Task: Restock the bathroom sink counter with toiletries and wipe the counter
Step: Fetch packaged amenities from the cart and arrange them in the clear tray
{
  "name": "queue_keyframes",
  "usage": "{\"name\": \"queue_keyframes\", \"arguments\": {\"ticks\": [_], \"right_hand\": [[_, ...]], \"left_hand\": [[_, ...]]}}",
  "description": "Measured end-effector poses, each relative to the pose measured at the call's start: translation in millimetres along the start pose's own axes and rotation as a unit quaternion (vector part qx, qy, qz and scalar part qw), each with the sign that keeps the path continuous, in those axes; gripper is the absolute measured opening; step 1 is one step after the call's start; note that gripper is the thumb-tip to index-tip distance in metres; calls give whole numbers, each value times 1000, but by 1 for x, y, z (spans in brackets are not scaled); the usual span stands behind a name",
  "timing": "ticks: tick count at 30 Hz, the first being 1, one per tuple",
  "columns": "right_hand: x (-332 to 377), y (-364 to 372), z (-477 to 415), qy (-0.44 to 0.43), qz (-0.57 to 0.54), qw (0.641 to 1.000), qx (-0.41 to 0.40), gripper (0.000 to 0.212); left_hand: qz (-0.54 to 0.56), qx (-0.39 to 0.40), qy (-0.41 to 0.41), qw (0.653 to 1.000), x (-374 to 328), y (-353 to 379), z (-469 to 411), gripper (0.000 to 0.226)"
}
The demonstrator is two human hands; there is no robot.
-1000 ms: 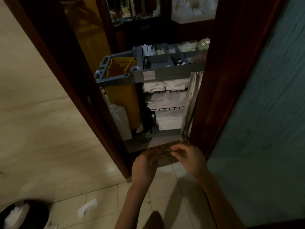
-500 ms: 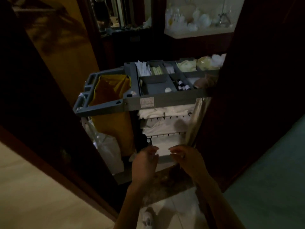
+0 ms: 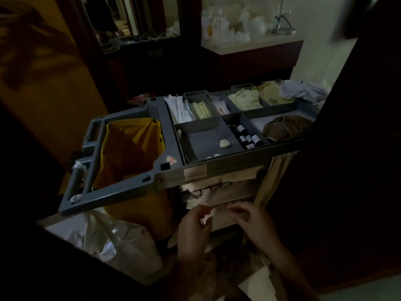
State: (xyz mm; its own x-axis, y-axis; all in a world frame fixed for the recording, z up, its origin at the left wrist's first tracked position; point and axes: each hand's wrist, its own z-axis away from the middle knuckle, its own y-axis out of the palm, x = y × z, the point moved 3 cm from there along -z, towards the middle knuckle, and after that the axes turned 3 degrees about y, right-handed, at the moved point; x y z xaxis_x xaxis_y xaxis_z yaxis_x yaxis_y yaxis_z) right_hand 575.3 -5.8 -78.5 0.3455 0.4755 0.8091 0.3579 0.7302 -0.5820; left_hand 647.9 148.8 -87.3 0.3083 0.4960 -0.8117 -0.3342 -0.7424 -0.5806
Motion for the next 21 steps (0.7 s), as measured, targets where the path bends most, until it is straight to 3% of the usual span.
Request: {"name": "queue_keyframes", "arguments": {"ticks": [6, 16, 21], "right_hand": [[-7, -8, -72, -1, -32, 999, -34, 15], [43, -50, -267, -127, 16, 989, -73, 17], [36, -75, -353, -122, 42, 985, -118, 13]], "left_hand": [[31, 8, 33, 999, -7, 6, -69, 27], [1, -59, 136, 989, -54, 9, -262, 19], [25, -77, 92, 992, -45, 27, -335, 20]]}}
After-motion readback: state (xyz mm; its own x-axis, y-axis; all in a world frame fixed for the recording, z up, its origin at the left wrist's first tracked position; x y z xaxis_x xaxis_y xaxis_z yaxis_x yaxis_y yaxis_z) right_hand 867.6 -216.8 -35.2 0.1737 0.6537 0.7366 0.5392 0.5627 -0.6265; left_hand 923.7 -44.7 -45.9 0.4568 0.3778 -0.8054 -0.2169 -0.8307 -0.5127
